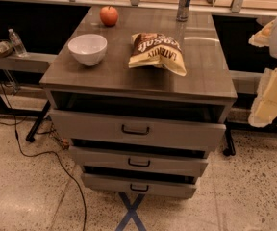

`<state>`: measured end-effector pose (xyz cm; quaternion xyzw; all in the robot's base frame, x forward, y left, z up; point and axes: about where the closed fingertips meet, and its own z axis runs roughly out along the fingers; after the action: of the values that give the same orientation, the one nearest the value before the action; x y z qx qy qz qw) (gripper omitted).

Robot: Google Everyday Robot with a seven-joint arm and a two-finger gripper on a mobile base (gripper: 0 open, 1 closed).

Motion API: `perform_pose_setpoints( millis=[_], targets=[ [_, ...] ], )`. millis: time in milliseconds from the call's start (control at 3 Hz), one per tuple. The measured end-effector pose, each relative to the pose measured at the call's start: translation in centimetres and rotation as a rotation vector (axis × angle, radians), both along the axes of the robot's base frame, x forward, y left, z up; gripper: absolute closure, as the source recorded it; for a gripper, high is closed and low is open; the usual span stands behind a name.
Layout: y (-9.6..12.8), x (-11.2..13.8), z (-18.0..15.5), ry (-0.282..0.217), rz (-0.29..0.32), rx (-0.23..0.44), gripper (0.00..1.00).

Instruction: Move white bowl near redbull can

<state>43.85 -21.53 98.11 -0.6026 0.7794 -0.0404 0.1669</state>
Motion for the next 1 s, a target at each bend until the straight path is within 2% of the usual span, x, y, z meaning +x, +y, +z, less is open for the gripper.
perform_pose_setpoints(
  millis=[333,667,1000],
  targets=[
    [0.0,0.0,0.0,0.000,0.000,0.000,0.00],
    [1.5,1.5,0.0,-0.010,0.039,0.018,0.00],
    [10.7,6.8,0.8,-0.049,0.198,0.108,0.00]
  ],
)
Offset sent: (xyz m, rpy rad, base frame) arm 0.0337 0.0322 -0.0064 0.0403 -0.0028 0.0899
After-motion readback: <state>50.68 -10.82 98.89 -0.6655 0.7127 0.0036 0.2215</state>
